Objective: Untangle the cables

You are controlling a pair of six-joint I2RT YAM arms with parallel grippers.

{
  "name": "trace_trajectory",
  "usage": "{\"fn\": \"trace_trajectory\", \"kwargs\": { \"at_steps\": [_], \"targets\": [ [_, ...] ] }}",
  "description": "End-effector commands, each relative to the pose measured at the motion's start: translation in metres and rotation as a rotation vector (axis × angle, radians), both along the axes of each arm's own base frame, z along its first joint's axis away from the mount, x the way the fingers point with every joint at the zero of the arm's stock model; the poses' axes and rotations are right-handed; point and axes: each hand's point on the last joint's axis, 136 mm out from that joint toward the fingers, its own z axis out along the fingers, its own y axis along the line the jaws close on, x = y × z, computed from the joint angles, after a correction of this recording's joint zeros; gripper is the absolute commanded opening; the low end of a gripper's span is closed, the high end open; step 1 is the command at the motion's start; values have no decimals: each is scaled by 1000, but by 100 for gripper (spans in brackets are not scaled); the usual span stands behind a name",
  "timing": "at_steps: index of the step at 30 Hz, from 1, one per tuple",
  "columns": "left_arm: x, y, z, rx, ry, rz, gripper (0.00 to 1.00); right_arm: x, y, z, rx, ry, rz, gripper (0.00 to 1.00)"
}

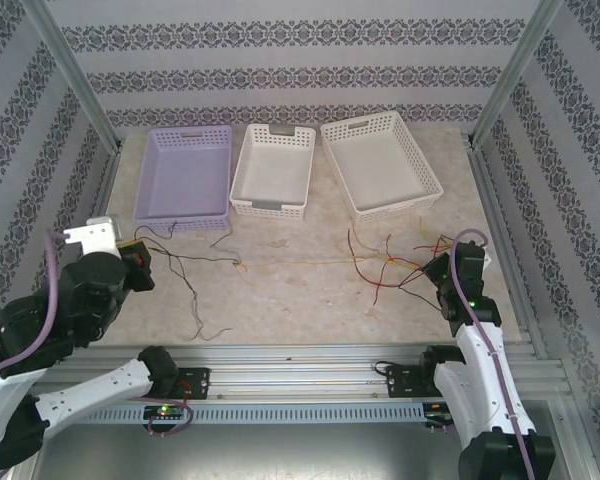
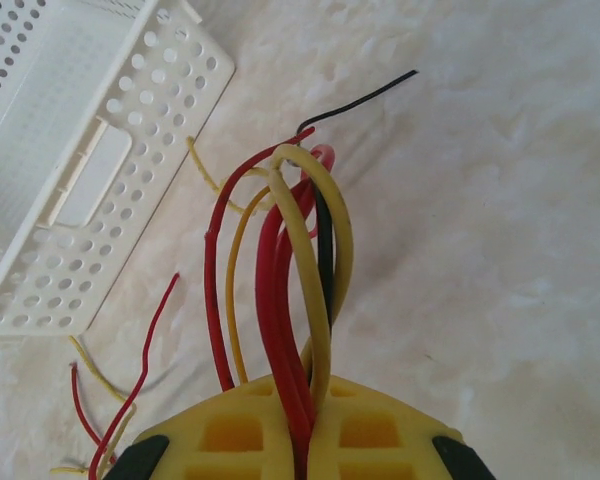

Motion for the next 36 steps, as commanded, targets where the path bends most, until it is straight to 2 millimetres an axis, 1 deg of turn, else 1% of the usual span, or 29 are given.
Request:
{"fn": "trace_trajectory", "kwargs": {
  "at_steps": [1,4,5,9,11,13,16,18,22,23,25,28,31,33,36],
  "targets": [
    [-6,24,20,80,-51,55,0,-6,-17,16,-48,-36,-77,0],
    [-13,43,42,115,-100,93,0,-11,-27,8,-26,-19,-125,0],
    [-15,47,48,130,-107,104,0,-12,-29,2,2,0,-141,0],
    [-21,62,67,169,-125,137,0,-14,-33,-14,78,45,-183,0],
    [-25,70,77,174,-143,156,0,-15,-36,-16,82,46,-204,0],
    [-27,73,85,169,-163,155,0,-16,-38,-13,75,34,-209,0],
    [-29,79,97,191,-182,176,0,-22,-47,-7,27,36,-249,0],
    [-27,75,101,192,-186,164,0,-21,-48,-3,15,24,-246,0],
    [-11,51,95,212,-147,114,0,-13,-37,3,58,-10,-191,0],
    [-7,45,92,214,-137,102,0,-9,-33,7,74,-34,-167,0],
    [2,30,87,201,-129,70,0,4,-17,17,116,-103,-79,0],
    [15,7,81,178,-114,19,0,19,11,35,131,-172,69,0],
    [27,-17,71,161,-79,-31,0,28,47,52,121,-213,236,0],
    [35,-34,64,134,-60,-66,0,31,73,62,103,-224,345,0],
    [42,-55,56,87,-42,-115,0,32,115,71,60,-232,514,0]
  ]
}}
